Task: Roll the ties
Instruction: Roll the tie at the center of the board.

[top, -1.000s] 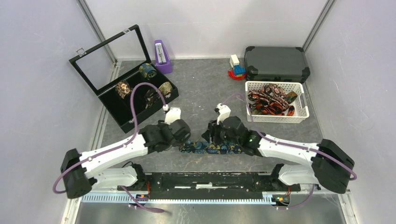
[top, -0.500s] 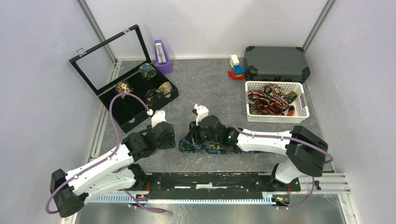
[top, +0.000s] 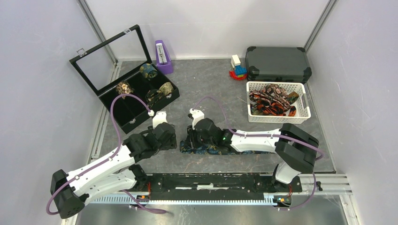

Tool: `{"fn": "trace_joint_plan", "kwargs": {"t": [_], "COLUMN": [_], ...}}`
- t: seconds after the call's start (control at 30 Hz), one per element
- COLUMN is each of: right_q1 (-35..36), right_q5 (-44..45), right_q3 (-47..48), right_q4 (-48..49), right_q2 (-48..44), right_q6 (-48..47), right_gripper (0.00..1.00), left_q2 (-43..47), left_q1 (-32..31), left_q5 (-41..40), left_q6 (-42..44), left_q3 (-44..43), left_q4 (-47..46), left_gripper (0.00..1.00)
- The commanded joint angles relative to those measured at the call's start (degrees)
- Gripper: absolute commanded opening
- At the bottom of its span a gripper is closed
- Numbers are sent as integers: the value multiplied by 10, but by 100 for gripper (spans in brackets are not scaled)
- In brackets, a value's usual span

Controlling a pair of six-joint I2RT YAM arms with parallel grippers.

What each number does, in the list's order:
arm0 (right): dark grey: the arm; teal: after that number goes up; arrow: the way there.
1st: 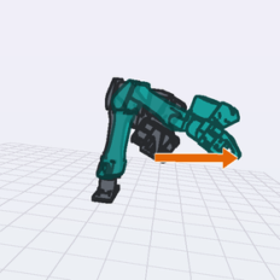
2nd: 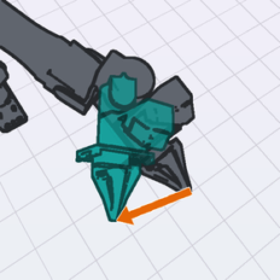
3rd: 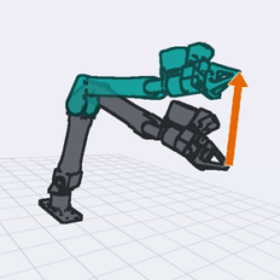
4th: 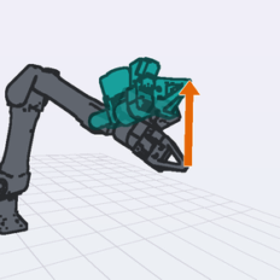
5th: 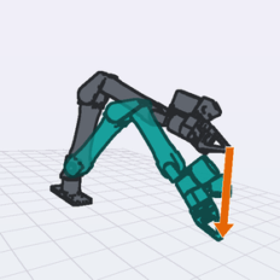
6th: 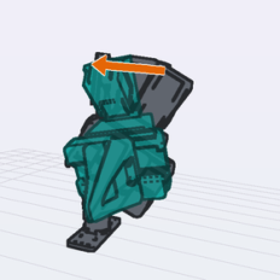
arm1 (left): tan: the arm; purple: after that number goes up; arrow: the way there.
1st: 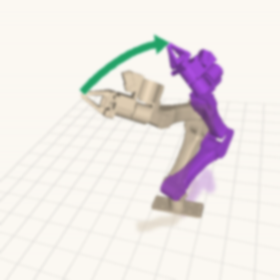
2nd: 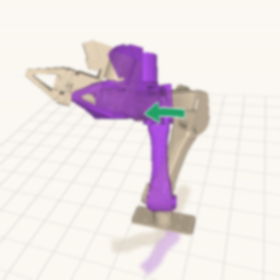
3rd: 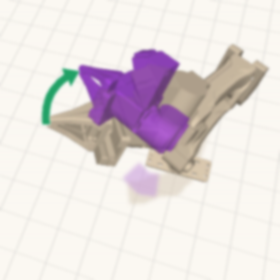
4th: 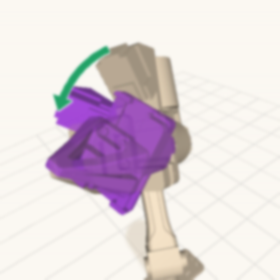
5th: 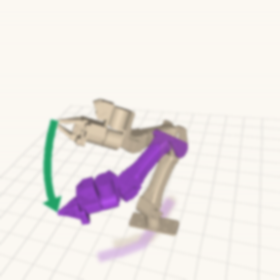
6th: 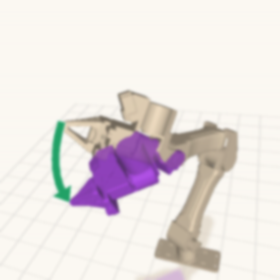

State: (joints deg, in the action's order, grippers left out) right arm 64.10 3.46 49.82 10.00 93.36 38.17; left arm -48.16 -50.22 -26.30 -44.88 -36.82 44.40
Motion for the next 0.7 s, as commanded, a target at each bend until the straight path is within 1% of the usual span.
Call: {"fn": "trace_joint_plan", "kwargs": {"t": [0.0,0.37,0.67], "right_q1": [4,3,2], "right_q5": [14,47,48], "right_q3": [14,-21,-40], "right_q4": [13,7,13], "right_q2": [9,-1,-6], "right_q6": [-13,-29,-28], "right_gripper": [26,25,24], "left_q2": [10,17,10], "left_q1": [2,2,2], "left_q5": [9,48,68], "left_q6": [8,27,35], "left_q3": [10,28,39], "left_q4": [-24,-71,-102], "left_gripper": [71,71,71]}}
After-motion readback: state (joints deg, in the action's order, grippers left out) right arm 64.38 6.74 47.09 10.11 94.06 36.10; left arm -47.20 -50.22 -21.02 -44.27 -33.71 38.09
